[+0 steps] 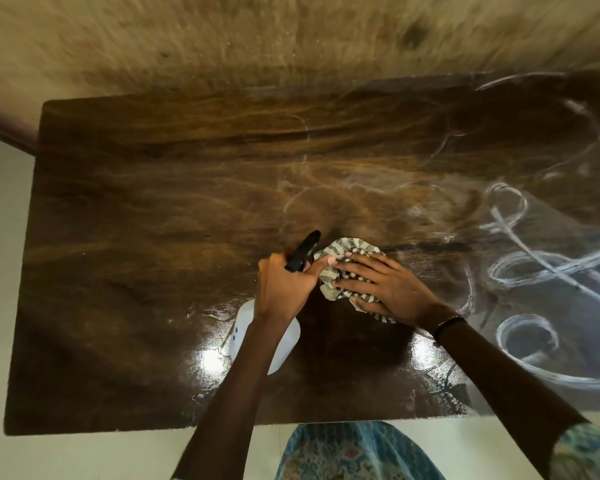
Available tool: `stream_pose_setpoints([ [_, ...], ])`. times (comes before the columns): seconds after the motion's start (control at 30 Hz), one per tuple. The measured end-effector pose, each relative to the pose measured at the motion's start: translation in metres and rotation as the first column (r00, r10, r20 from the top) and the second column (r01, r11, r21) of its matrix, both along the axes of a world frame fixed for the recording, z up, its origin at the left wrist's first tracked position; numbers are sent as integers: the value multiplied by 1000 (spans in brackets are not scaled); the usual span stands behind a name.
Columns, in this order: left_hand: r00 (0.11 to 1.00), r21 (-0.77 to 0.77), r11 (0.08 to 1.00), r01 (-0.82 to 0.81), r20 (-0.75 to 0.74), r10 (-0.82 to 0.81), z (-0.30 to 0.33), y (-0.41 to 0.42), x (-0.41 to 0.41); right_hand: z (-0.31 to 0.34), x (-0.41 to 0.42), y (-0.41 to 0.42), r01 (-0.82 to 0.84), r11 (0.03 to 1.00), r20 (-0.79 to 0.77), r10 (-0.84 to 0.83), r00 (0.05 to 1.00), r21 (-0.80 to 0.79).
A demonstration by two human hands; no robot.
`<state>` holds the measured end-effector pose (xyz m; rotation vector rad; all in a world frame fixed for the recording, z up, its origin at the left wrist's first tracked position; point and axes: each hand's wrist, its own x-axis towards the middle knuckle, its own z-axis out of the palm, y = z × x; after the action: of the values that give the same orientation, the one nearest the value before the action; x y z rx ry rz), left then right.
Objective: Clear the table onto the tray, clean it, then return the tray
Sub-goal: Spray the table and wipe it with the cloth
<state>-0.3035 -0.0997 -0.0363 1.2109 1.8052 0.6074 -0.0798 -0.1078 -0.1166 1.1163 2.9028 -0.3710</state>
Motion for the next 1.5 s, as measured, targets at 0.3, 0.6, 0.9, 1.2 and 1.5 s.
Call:
stream_pose_setpoints([
  [0.3, 985, -56, 988, -141, 89, 146, -2, 9, -17, 3, 5, 43, 456, 889, 1, -456, 890, -45],
  [0.6, 982, 35, 982, -186, 43, 184, 4, 28, -27, 2, -114, 80, 374, 926, -56, -377, 925, -53],
  [0.9, 987, 27, 991, -129, 97, 126, 5, 36, -36, 1, -13, 38, 334, 942, 10, -334, 943, -16],
  [1.2, 984, 1, 989, -146, 104, 145, 4, 42, -33, 7, -105, 109, 473, 878, -7, -475, 880, -81],
  [1.5, 984, 8, 985, -172, 37, 172, 12, 64, -19, 2, -52, 68, 39, 999, 16, -39, 999, 0],
])
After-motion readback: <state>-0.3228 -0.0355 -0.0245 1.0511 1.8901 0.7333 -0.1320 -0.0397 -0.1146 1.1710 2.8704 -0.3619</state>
